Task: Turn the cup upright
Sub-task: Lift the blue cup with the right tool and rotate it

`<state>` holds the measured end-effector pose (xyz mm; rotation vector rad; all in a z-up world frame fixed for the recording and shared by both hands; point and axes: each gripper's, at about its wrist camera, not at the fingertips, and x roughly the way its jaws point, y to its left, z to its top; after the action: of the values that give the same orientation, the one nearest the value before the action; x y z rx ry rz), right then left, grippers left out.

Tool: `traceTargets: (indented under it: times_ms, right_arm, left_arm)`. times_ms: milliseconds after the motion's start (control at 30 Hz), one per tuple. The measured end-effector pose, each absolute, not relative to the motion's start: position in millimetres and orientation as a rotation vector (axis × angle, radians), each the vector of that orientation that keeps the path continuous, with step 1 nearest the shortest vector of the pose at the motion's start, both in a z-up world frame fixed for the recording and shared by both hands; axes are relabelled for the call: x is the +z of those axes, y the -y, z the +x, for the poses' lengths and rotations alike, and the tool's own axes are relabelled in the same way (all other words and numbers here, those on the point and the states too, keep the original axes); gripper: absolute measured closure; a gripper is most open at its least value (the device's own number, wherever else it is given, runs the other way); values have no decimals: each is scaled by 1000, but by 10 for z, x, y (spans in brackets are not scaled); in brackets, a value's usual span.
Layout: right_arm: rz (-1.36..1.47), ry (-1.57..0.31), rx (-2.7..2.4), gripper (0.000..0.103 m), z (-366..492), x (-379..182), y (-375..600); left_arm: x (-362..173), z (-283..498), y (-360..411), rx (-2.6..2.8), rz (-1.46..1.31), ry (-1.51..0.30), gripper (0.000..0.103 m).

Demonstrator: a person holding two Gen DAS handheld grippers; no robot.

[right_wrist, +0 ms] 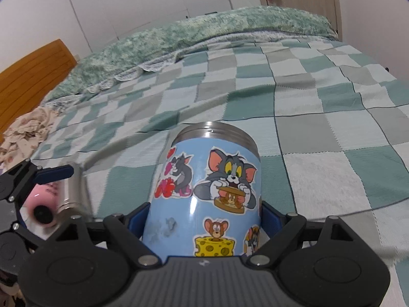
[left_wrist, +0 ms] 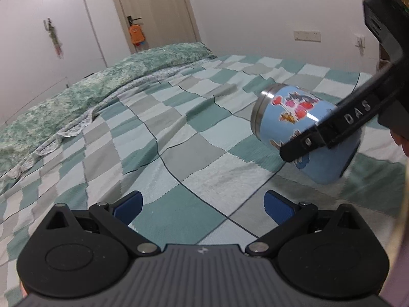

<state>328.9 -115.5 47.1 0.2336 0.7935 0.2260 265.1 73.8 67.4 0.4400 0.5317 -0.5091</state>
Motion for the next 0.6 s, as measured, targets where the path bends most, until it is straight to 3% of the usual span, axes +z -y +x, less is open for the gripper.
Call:
traceTargets:
  times_ms: [267, 600]
  right_arm:
    - [228, -803, 297, 16, 2651, 560, 1063]
    - [206, -887, 345, 16, 2273, 240, 857]
  left_arm:
    - [787, 1991, -856, -417, 385, -535, 0]
    - [720, 1325, -1132, -268, 278, -563, 0]
